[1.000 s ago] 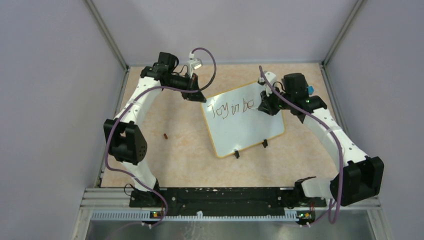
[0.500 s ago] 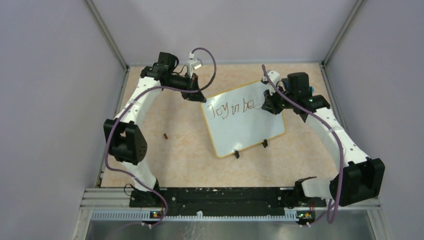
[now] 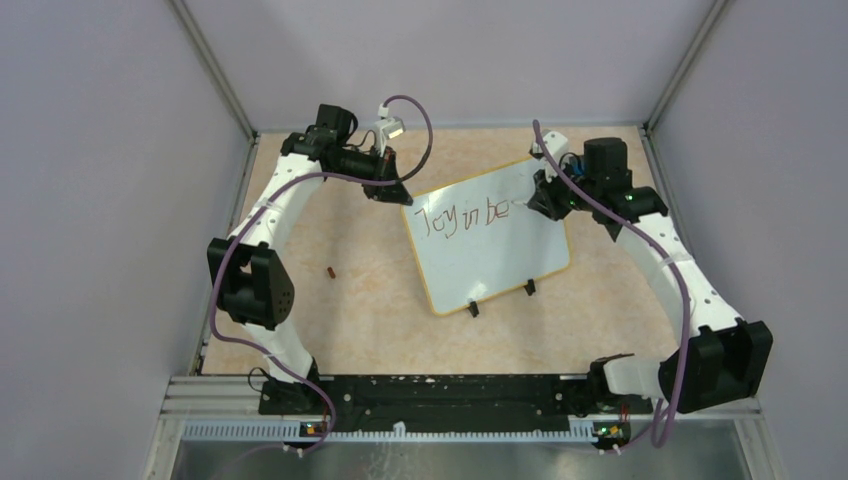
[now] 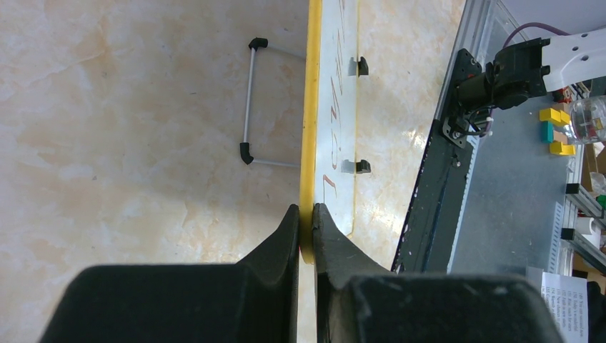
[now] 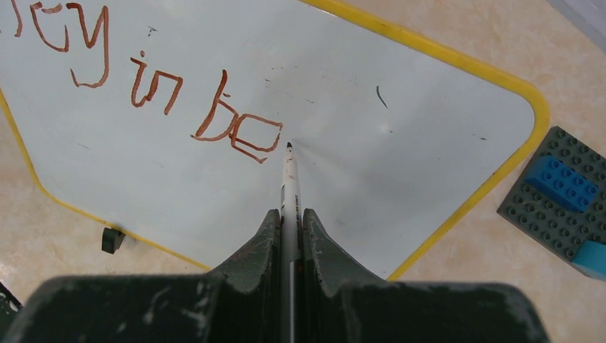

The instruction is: Write a sentence on the whiteboard

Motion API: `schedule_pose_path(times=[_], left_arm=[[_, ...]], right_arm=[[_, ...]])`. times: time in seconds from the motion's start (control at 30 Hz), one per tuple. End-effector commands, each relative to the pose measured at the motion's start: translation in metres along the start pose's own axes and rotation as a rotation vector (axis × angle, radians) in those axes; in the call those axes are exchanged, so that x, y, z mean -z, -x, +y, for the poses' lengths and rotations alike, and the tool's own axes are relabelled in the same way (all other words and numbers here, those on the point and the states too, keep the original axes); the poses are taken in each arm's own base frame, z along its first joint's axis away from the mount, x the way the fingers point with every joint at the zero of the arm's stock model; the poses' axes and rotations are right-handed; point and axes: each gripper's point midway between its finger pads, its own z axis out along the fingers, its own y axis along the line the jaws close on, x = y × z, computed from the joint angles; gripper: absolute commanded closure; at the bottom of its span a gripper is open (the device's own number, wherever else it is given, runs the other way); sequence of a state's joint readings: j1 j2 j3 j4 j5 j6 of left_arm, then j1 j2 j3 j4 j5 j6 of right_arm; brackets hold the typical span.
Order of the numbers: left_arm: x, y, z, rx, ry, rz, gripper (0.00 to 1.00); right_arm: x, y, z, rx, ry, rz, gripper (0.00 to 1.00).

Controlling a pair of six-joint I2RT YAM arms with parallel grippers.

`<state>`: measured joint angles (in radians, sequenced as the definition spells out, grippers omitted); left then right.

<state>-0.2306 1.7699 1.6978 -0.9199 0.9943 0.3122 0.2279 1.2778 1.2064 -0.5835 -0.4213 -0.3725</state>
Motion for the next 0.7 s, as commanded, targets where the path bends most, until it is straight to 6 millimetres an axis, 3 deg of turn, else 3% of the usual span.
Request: schedule_pose_path(times=[0.0,0.33,0.67], left_arm=[[0.001,0.007,-0.002,-0.049,-0.001,-0.019,1.0],[0.0,0.005,-0.001,-0.046,0.002,-0.017,1.0],[-0.001,0.006,0.0,-0.044,0.002,-0.017,1.0]], right_arm=[[0.003,0.022,-0.007,0.015,-0.01,-0.062,1.0],[-0.004,0.02,-0.009,0.009,-0.006,-0.056,1.0],[0.006,0.017,-0.026,0.008,-0.069,-0.049,1.0]])
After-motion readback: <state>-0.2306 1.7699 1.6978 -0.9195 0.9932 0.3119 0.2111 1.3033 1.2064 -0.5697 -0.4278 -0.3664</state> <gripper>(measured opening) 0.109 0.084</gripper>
